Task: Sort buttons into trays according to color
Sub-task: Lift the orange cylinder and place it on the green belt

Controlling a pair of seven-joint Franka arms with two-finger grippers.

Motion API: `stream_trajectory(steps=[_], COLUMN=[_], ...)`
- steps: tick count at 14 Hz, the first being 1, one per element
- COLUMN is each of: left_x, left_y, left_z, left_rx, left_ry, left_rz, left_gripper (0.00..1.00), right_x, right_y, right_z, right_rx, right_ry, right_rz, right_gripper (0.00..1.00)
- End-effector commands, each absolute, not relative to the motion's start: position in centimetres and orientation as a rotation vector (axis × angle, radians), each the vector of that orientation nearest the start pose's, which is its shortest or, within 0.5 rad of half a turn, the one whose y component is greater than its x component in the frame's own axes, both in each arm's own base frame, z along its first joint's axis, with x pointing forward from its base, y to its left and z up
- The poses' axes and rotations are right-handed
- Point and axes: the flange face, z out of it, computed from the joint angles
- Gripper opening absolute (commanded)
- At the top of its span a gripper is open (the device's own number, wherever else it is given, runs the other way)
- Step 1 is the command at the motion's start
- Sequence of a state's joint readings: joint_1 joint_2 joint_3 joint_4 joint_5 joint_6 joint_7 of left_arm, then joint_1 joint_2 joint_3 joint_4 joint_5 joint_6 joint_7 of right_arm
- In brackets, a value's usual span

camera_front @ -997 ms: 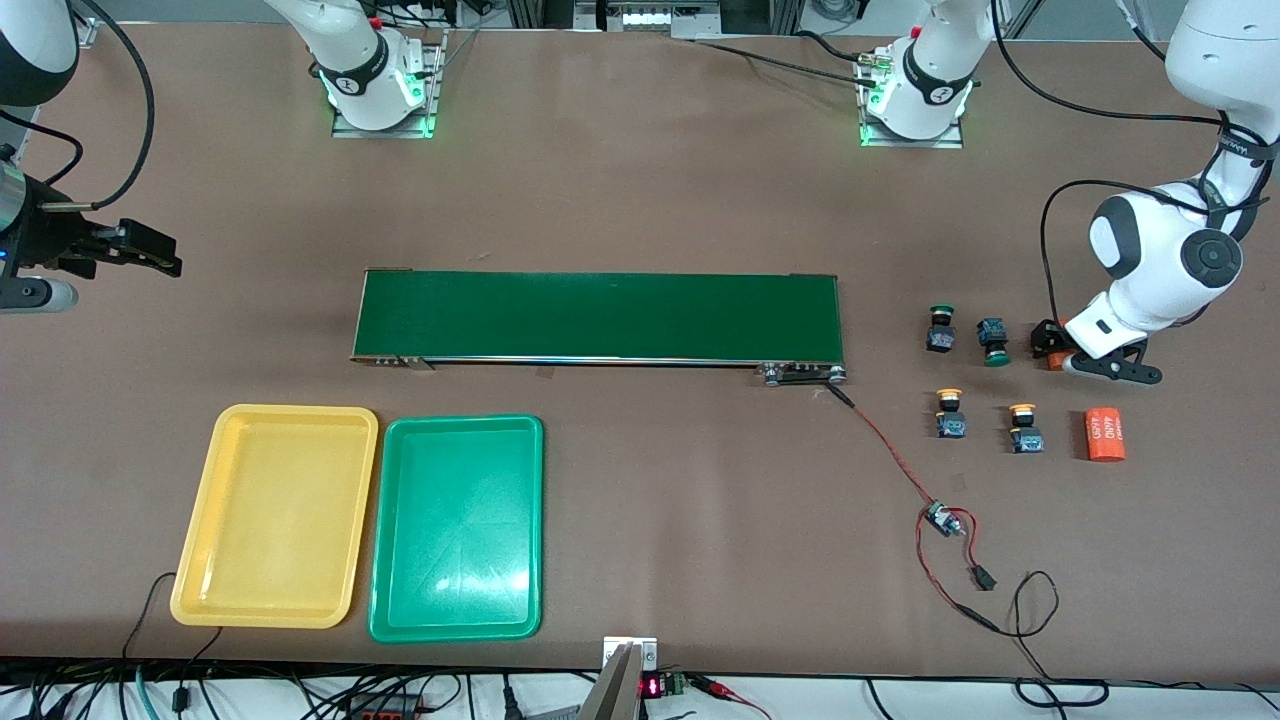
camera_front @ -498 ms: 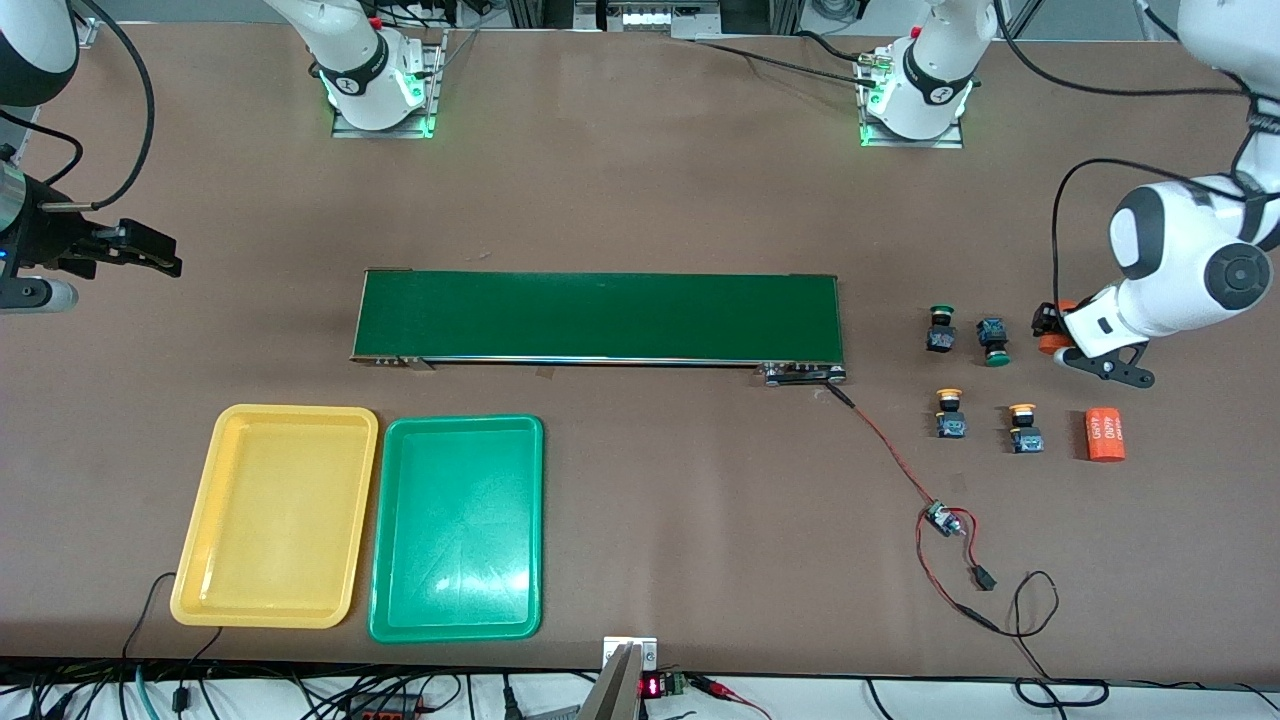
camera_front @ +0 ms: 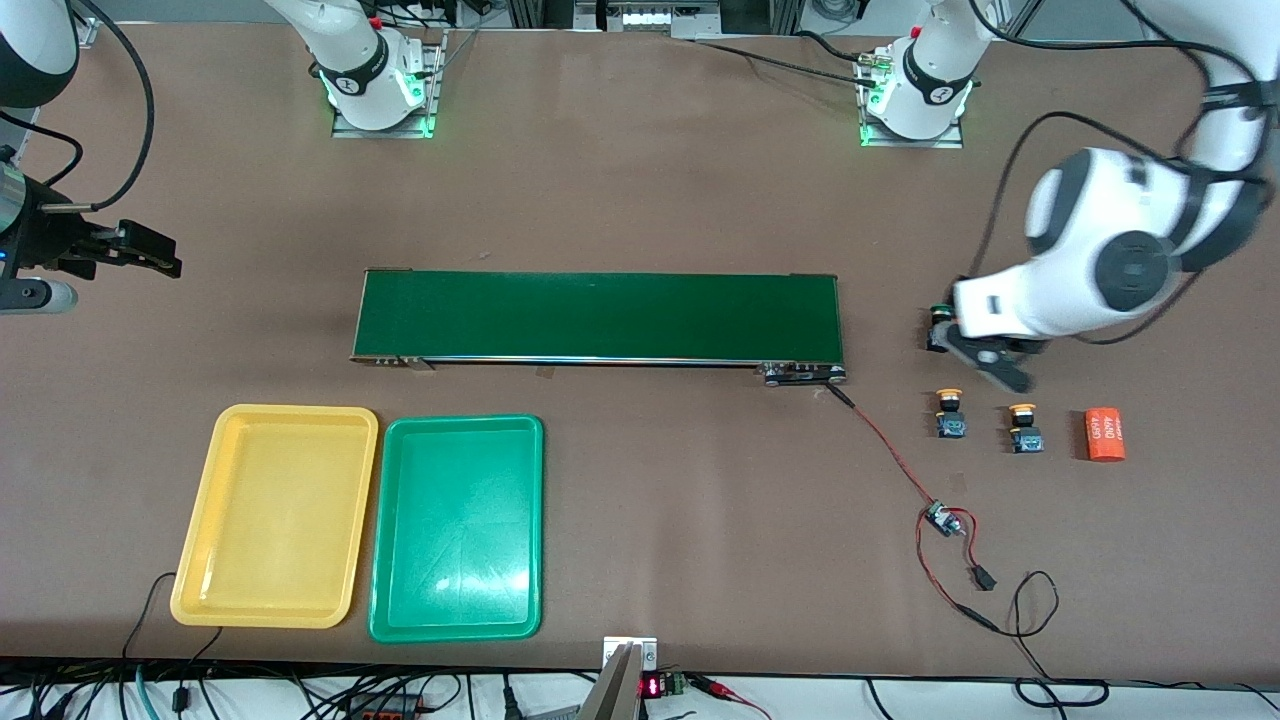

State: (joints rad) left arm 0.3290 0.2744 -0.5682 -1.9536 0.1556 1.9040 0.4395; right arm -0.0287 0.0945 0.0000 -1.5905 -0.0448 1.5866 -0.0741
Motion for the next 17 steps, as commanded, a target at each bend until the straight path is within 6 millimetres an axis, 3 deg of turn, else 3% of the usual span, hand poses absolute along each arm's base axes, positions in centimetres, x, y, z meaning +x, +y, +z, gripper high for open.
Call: stream_trajectory(steps=[1,4,6,9,11,13,14,15,17], left_x=[54.4,53.0,51.7,51.6,51.6,51.5,51.5,51.5,51.8], left_y=[-18.9,-25.3,-28.9,-29.6,-29.8,-30.1,-30.3,-30.1,-29.7], left_z=[30.4,28.4,27.8,27.1,25.8,24.7,24.5,24.6,24.8], left_rx=[-2.855,-2.700,-2.616,-2.409,-2.379,-2.383,-2.384,-2.385,-2.392], left_ry=[1.489,1.861,1.980,2.125,2.189,2.212,2.216,2.213,2.199], left_rz=[0.510,0.382,0.327,0.285,0.261,0.242,0.242,0.248,0.249], left_gripper=[0.17,0.15,0.16,0.16,0.19,0.39,0.88,1.00,1.00], right_x=[58.1,58.2,58.1,58.2,58.2,58.2,58.2,58.3,58.4], right_y=[-0.7,-0.4,-0.5,-0.7,-0.7,-0.7,-0.8,-1.0,-1.0], right_z=[56.1,56.0,55.9,55.8,55.8,55.8,55.8,55.8,55.7], right_rx=[-3.217,-3.217,-3.210,-3.208,-3.207,-3.194,-3.188,-3.189,-3.189], right_ry=[-0.148,-0.153,-0.147,-0.120,-0.110,-0.100,-0.095,-0.090,-0.090], right_rz=[0.168,0.168,0.170,0.169,0.169,0.165,0.164,0.160,0.155], right_gripper=[1.00,1.00,1.00,1.00,1.00,1.00,1.00,1.00,1.00])
